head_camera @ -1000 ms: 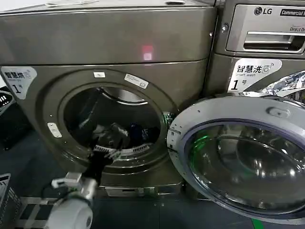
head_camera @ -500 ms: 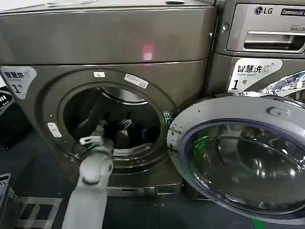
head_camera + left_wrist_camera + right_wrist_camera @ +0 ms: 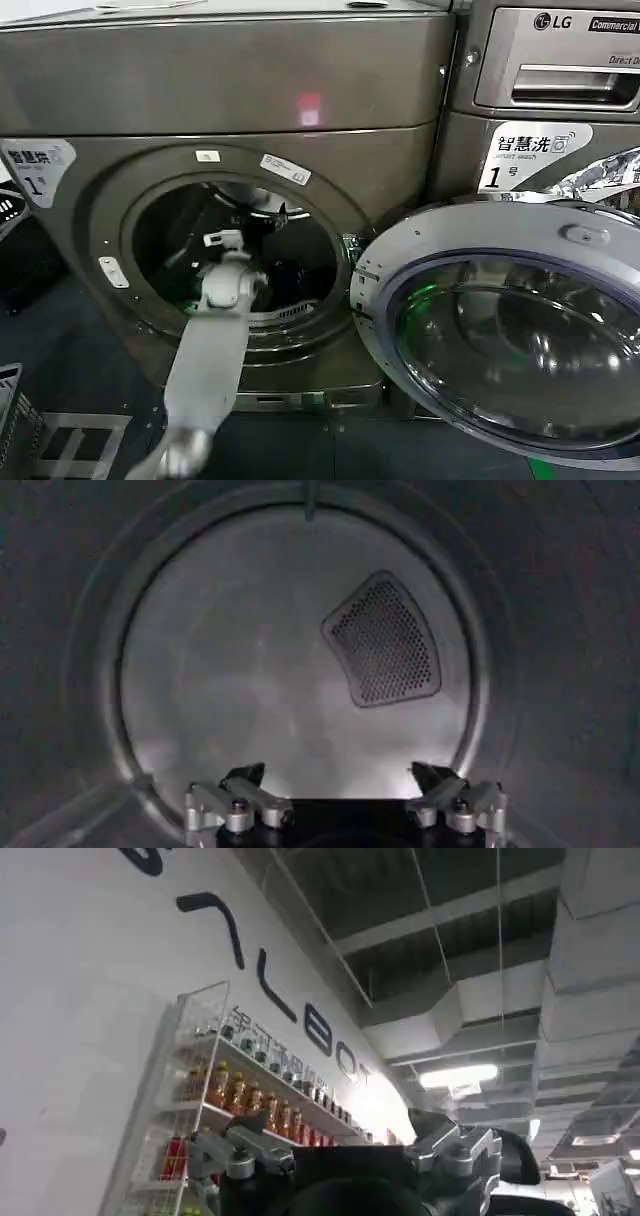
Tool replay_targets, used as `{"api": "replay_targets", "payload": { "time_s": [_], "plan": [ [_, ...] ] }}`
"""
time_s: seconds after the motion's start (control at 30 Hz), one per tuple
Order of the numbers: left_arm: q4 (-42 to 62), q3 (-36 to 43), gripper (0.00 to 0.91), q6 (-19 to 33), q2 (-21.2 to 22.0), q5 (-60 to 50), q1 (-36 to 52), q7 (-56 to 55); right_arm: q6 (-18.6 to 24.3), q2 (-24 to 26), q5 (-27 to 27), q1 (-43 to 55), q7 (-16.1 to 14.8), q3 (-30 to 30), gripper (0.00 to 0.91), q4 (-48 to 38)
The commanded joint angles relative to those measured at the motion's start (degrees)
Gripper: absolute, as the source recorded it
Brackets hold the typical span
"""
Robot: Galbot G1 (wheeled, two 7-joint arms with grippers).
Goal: Grasp the clothes from the dryer.
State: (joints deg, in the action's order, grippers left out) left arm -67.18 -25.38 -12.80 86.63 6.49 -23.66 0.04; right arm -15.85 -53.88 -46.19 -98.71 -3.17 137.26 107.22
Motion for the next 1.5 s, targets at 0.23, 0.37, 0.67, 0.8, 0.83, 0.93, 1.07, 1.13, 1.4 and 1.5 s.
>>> {"api": "replay_targets", "payload": {
  "time_s": [0.23,0.37,0.67,0.8,0.83,0.93,1.07,1.13,1.4,1.5],
  "plan": [
    [27.47,4.18,0.907,-0.36,-0.07,-4.66,17.96,6.48,0.12,0.08,-0.78,-0.29,-0.16,0.85,0.907,-0.12],
    [30.88,14.36,0.907,-5.27,-4.31,-5.26,20.73,21.17,0.14,-0.04,-0.97,-0.33,-0.24,0.95,0.907,-0.22],
    [41.35,30.15,0.907,-0.34,-8.05,-12.37,28.76,46.08,0.28,-0.77,-1.03,-0.50,-0.47,2.14,0.907,-0.65],
    [44.75,35.82,0.907,6.38,-8.16,-20.28,31.36,53.26,0.34,-0.96,-1.01,-0.50,-0.49,2.13,0.907,-0.25],
    [45.30,37.03,0.907,6.82,-8.23,-22.42,31.93,54.49,0.36,-1.01,-1.02,-0.58,-0.54,2.22,0.907,-0.25],
    [47.00,39.86,0.907,10.11,-8.56,-28.66,33.88,58.75,0.47,-1.11,-0.98,-0.74,-0.61,2.50,0.907,-0.59],
    [46.70,42.37,0.907,14.39,-8.57,-34.90,35.95,62.10,0.47,-1.31,-0.96,-0.58,-0.66,2.42,0.907,-0.34],
    [45.74,42.96,0.907,14.65,-8.61,-37.61,36.44,62.94,0.52,-1.31,-0.91,-0.59,-0.69,2.37,0.907,-0.51],
    [47.94,44.27,0.907,12.96,-7.32,-46.94,37.29,64.04,0.77,-1.47,-0.80,-0.47,-0.88,2.49,0.907,-0.96],
    [49.06,44.28,0.907,12.72,-7.38,-50.64,37.28,64.07,0.68,-1.43,-0.77,-0.41,-0.81,2.35,0.907,-0.87]
  ]
}}
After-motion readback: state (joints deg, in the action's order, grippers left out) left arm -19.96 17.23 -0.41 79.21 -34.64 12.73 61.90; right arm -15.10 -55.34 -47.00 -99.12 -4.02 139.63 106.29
